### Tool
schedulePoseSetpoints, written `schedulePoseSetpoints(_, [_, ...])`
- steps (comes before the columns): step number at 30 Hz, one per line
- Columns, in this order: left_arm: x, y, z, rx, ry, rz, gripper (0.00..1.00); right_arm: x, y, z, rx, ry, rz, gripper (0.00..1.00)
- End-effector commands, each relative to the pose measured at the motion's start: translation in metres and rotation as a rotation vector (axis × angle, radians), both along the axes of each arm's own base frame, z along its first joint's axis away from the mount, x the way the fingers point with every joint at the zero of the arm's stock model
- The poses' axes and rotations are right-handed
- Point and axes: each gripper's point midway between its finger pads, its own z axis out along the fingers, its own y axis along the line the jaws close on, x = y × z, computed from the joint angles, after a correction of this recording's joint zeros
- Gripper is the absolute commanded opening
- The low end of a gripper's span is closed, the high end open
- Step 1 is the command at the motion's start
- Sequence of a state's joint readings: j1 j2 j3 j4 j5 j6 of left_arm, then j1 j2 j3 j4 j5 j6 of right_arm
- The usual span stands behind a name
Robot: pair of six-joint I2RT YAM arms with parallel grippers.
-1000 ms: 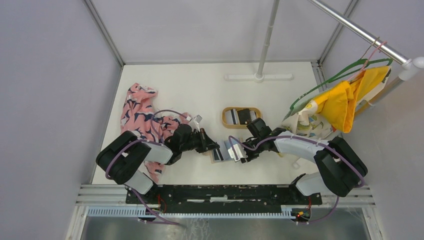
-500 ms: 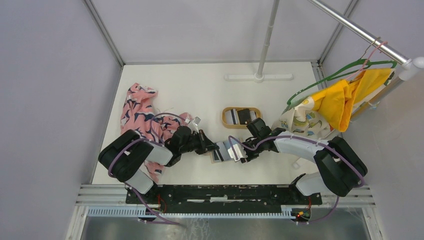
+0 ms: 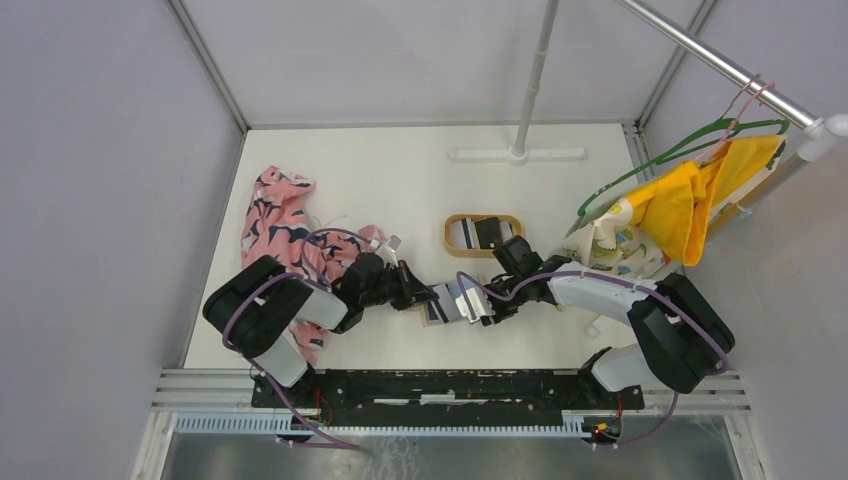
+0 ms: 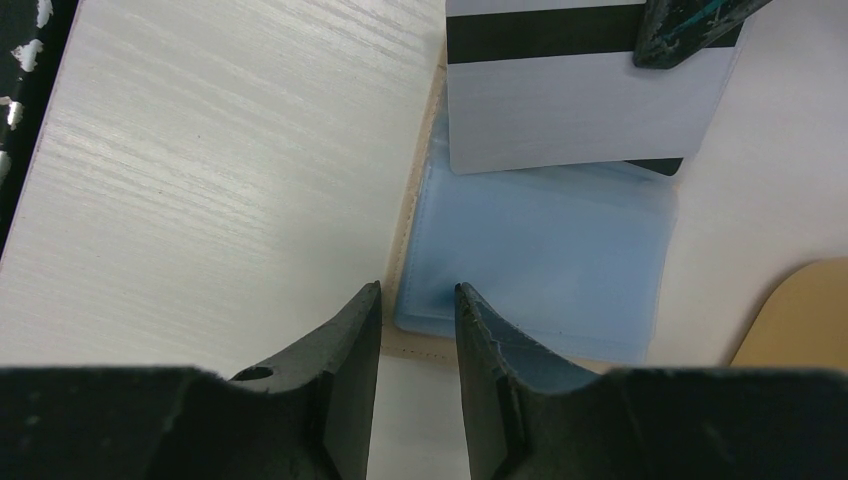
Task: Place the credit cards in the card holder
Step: Insert the credit card into the card holder.
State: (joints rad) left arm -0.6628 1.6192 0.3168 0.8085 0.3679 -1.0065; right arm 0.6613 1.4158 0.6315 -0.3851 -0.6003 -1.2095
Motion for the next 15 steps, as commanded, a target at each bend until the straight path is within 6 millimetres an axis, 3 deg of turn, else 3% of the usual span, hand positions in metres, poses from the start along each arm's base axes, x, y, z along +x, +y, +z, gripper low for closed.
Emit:
schedulePoseSetpoints(1, [0.0060, -0.0051, 0.0023, -0.002, 0.008, 0.016, 0.02, 0.0040, -0.0007, 0.0013, -0.023, -0.008, -0.005, 0.39])
schedulePoseSetpoints(15, [0.0036, -0.0131, -0.0051, 0.033, 0.024, -0.007, 0.02, 0.0041, -0.0003, 0.0022, -0.020, -0.008, -0.007, 0.39])
